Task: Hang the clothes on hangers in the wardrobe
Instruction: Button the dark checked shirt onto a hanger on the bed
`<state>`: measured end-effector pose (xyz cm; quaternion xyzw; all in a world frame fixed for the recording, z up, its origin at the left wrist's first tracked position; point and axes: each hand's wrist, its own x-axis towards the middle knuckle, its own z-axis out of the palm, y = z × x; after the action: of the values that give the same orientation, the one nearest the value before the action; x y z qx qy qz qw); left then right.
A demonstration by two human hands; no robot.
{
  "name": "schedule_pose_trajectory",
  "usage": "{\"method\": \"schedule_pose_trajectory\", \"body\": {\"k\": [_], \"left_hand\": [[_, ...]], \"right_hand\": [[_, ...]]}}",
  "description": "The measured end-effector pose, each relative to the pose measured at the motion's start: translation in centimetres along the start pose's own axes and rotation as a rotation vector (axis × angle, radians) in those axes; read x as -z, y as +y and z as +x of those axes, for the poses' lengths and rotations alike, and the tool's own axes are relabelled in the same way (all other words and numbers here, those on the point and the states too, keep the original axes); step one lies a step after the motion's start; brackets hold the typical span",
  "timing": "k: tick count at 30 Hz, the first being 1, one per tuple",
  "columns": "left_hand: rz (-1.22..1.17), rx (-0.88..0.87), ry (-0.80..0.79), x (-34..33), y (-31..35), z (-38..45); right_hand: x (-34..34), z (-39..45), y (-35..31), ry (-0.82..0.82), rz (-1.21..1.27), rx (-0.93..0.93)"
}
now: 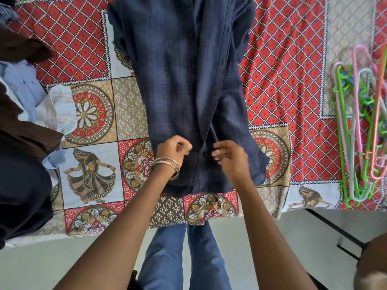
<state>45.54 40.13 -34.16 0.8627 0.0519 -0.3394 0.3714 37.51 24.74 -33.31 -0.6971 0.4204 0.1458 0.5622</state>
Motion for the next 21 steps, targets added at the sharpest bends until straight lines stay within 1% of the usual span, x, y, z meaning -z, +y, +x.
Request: {"method": "schedule_pose_trajectory", "body": {"k": [1,2,3,4,5,7,9,10,11,13,15,17,18,19,21], "left_hand": [[0.063,-0.012,0.13,0.4,-0.9,0.0],[0.123,0.005,0.225,0.9,-1.9,-0.2],[0.21,0.045,0.278,1.4,-3.0,-0.5],[0.327,0.11,0.28,1.7,-4.1,-0.9],[0.445,0.173,0.25,1.9,-5.2,-1.5],[0.614,0.219,0.135,2.0,-7.3,-3.1],[0.612,0.179,0.024,1.5,-9.0,-4.9],[0.559,0.156,0.014,1.2,-9.7,-5.2],[0.477,0.152,0.037,1.0,-10.3,-5.2],[0.302,0.197,0.136,0.7,-10.5,-4.4],[0.109,0.192,0.241,1.0,-9.4,-3.4],[-0.097,0.206,0.299,1.2,-8.1,-3.4],[-0.18,0.231,0.338,1.6,-7.3,-3.2],[-0.236,0.263,0.409,2.1,-6.9,-3.4],[-0.375,0.331,0.574,3.2,-5.8,-3.8]], "right_hand": [[0.7,-0.1,0.5,0.14,-0.117,0.058],[1.6,-0.5,1.0,0.268,-0.222,0.089],[2.5,-0.9,1.7,0.376,-0.332,0.089],[3.2,-1.4,2.5,0.436,-0.451,0.06],[3.8,-1.9,3.5,0.444,-0.566,0.015],[3.9,-2.9,5.2,0.331,-0.745,-0.08],[3.8,-3.9,6.5,0.212,-0.814,-0.138],[3.6,-4.2,6.9,0.195,-0.822,-0.133],[3.7,-4.2,7.0,0.2,-0.801,-0.113],[3.8,-3.8,6.4,0.248,-0.735,-0.063],[3.9,-2.8,5.2,0.292,-0.679,0.028],[4.4,-2.3,4.9,0.292,-0.643,0.083],[4.6,-1.9,4.6,0.281,-0.562,0.101],[5.1,-2.0,4.2,0.274,-0.405,0.12],[6.0,-2.8,3.0,0.309,0.034,0.098]]}}
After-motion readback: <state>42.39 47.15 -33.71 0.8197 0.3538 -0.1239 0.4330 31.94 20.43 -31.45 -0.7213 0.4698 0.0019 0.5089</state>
